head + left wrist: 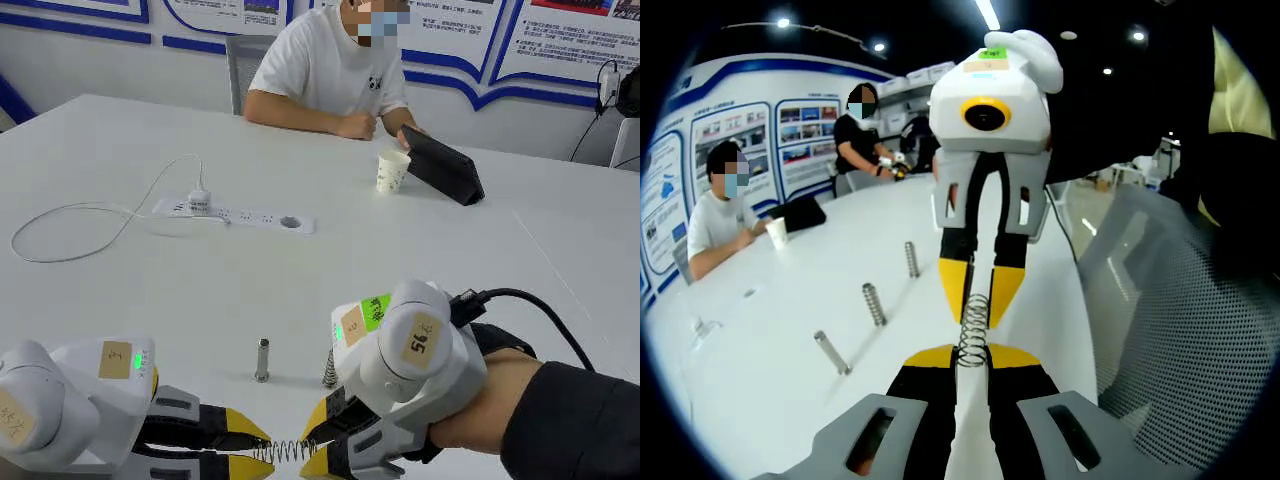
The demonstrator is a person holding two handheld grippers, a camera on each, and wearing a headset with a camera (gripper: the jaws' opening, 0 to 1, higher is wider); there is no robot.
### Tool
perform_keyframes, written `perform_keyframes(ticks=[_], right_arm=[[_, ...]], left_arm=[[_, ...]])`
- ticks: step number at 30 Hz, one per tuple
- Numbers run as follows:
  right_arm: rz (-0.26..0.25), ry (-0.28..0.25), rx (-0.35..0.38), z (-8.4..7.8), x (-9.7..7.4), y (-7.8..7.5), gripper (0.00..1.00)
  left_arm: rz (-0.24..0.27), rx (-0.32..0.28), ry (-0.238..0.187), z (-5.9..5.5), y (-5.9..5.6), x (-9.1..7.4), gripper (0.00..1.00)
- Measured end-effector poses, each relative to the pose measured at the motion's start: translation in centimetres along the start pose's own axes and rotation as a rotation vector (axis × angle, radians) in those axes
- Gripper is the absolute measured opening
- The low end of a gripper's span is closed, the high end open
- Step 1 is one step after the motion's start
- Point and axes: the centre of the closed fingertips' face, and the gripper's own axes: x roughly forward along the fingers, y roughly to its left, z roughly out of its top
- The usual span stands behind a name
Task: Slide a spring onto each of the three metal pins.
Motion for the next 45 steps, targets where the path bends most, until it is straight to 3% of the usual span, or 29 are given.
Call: perform_keyframes(ticks=[5, 22, 37, 45], right_arm=[[-0.009, -0.016, 0.004, 0.5, -0.5, -0.2, 0.12], [-0.019, -0.078, -0.030, 4.6, -1.8, -0.1, 0.11], [-0.014, -0.081, -0.070, 6.2, -1.3, -0.1, 0.11], [-0.017, -0.084, -0.064, 6.2, -1.3, -0.4, 0.11]], left_arm=[[0.005, -0.005, -0.003, 0.0, 0.1, 0.0, 0.10], [0.016, -0.015, -0.011, 0.0, 0.5, -0.1, 0.10], [0.017, -0.012, -0.015, 0.3, 0.6, 0.3, 0.10], [0.027, -0.025, -0.009, 0.2, 0.8, 0.3, 0.12]])
